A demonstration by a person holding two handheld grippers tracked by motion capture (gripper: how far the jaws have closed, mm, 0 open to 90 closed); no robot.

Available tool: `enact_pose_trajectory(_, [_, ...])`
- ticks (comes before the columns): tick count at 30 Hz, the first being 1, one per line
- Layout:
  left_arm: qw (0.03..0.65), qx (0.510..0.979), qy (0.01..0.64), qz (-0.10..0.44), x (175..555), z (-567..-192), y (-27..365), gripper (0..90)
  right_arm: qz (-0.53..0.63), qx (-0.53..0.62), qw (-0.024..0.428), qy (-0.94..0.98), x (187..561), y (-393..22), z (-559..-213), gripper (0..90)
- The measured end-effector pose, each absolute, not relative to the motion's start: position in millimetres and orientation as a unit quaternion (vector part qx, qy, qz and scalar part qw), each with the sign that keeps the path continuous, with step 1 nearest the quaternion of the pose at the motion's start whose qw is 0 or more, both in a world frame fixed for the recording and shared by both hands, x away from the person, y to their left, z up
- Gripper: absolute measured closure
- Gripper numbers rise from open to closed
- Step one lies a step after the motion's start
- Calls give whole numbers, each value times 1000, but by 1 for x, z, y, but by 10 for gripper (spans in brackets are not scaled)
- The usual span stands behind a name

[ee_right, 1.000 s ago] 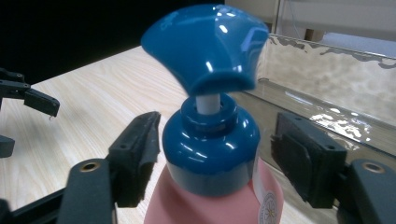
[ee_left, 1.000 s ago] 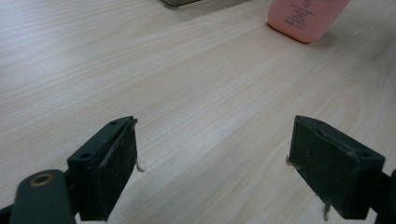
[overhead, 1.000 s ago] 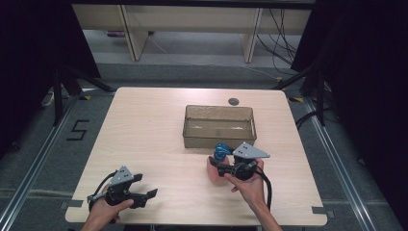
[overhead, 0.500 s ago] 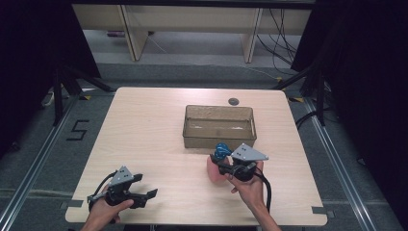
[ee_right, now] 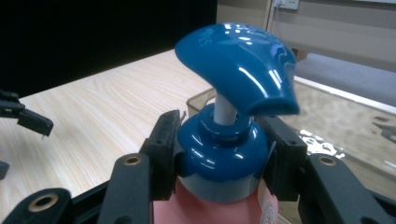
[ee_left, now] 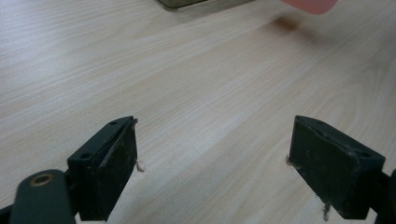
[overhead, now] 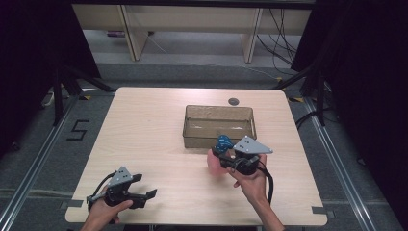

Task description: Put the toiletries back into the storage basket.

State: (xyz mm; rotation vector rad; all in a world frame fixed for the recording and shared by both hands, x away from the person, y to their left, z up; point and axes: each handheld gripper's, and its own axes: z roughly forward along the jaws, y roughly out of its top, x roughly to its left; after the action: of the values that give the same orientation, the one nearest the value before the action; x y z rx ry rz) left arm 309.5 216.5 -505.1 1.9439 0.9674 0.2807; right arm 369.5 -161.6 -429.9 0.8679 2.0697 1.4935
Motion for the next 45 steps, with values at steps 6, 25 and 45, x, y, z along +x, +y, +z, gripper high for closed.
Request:
enact_pose_trajectory(6, [458,789,393,114,310,-505,216,147,543,321,221,744,375,-164,-415,536])
enact_pose_trajectory(25, [457,788,397,113,309,-506,216,147,546,334,238,730,396,-176,-377,536])
enact_pose_trajectory(45, [461,784,399,114,309,-506,216,147,543,375,258,706,425,-201,-353,536])
